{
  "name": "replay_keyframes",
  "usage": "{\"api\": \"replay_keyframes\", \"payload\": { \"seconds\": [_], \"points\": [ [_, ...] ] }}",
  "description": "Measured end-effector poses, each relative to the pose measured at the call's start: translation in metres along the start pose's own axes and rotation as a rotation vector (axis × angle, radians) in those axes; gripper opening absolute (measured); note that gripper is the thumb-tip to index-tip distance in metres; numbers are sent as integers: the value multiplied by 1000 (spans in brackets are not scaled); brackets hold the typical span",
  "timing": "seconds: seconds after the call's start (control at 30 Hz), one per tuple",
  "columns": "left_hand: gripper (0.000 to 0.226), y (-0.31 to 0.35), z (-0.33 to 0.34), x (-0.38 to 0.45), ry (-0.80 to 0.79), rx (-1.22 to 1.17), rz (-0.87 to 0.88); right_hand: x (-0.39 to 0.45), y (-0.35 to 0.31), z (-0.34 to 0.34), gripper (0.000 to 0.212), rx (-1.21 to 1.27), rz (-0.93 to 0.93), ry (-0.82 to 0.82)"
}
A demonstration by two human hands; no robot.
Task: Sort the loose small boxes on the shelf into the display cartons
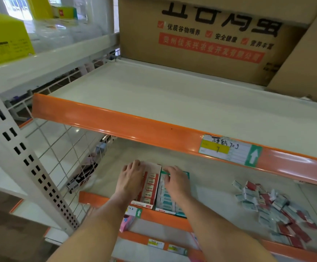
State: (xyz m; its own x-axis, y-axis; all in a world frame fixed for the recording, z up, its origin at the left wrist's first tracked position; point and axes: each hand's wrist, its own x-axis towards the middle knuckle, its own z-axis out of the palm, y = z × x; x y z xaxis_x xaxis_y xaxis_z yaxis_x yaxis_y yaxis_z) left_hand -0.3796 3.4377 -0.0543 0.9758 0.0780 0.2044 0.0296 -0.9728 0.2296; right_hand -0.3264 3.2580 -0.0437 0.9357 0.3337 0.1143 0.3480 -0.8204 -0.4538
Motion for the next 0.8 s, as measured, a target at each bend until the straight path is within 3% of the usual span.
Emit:
{"api": "replay_keyframes", "payload": {
  "seconds": [0.43,0.8],
  "points": [
    [49,99,16,2,-160,11,237,-36,70,-28,27,1,163,52],
    [34,171,36,9,-204,14,359,-73,137,-57,31,38,342,49]
  ]
}}
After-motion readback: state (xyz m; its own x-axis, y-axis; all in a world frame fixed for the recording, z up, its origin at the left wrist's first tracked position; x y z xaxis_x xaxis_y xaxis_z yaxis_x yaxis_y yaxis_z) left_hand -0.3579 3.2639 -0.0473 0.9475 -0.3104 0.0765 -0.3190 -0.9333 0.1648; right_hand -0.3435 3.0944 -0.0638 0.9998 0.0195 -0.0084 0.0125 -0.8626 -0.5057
